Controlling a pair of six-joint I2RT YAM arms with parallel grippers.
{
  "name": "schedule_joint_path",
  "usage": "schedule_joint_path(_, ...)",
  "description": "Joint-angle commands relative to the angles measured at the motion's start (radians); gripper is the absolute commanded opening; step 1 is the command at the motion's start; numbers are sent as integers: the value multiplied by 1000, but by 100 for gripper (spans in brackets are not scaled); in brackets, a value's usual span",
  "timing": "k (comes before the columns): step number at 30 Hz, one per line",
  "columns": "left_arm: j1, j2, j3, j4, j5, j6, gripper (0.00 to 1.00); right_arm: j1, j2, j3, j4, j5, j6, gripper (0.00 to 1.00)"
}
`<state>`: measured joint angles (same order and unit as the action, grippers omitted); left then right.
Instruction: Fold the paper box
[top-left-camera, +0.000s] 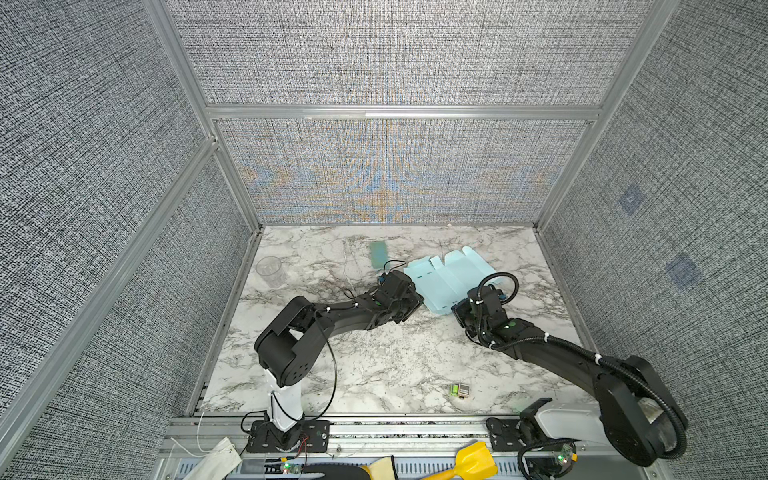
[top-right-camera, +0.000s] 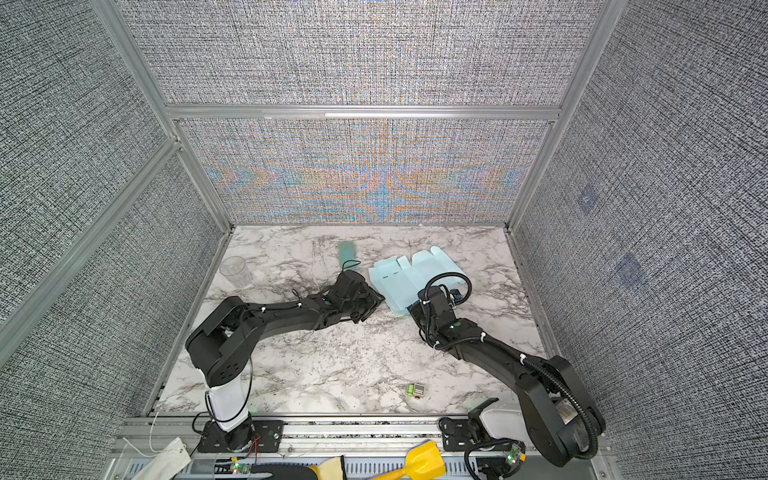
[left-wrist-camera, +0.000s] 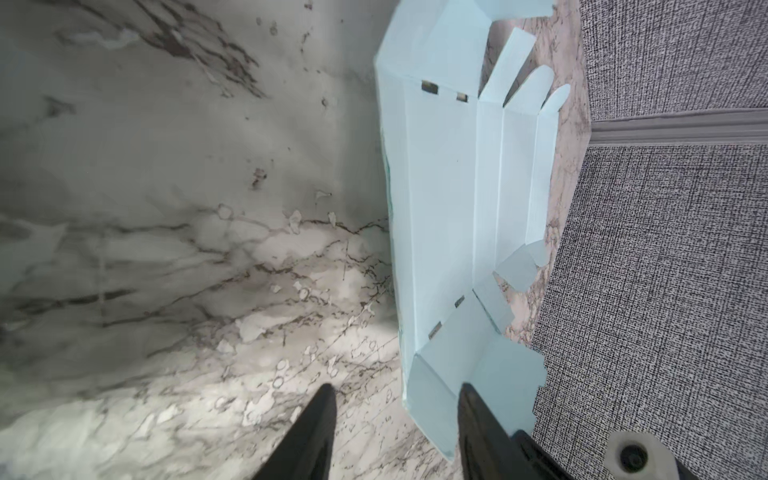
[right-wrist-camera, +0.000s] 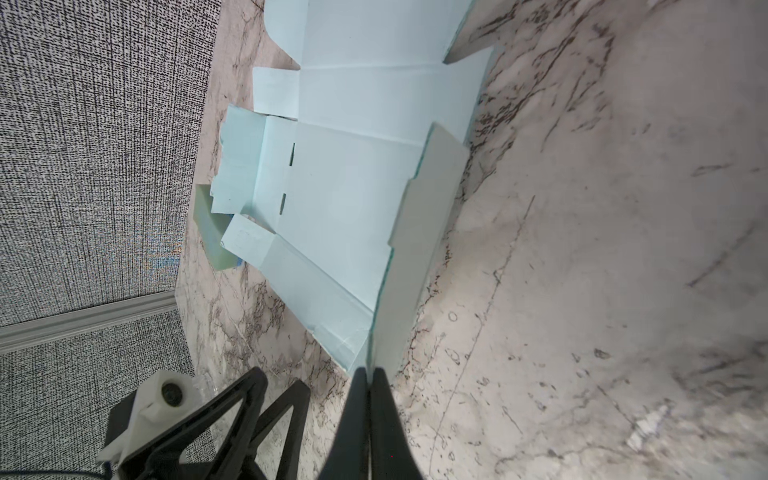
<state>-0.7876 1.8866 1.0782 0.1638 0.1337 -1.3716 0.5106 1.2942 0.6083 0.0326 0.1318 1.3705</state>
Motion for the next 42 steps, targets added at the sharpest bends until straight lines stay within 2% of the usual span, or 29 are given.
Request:
schedule_joint_path(1, 9, 39, 16, 74, 13, -24, 50, 3, 5, -4, 28, 3, 16, 0)
schedule_joint_path(7, 33, 123, 72, 112, 50, -22, 46, -2, -7, -1, 3, 28, -3, 0)
schedule_joint_path(12, 54, 162, 104, 121, 95, -2, 38, -5, 15, 9, 4, -1, -21, 0)
schedule_joint_path(14, 57, 173, 116, 118, 104, 3, 30, -5, 29, 10, 14, -11, -17, 0)
schedule_joint_path(23, 71, 203, 123, 142, 147, 26, 9, -1, 54, 39, 12, -24, -46, 0)
schedule_joint_path(27, 84, 206, 124, 133, 165, 58, 1, 0, 47, 39, 1, -25, -63, 0)
schedule_joint_path(30, 90, 193, 129, 114, 176, 102, 0, 0, 32, 46, -23, -24, -101, 0)
schedule_joint_path(32, 94, 178, 140, 79, 178, 151, 0, -1, 16, 56, -52, -27, -147, 10)
schedule_joint_path(36, 107, 131, 163, -43, 189, 279, 0, -3, -53, 92, -117, -37, -331, 44)
schedule_joint_path(39, 134, 81, 151, -134, 200, 390, 0, -18, -97, 151, -209, -73, -488, 56)
schedule_joint_path(42, 172, 40, 151, -255, 198, 530, 0, -43, -134, 215, -284, -113, -611, 60)
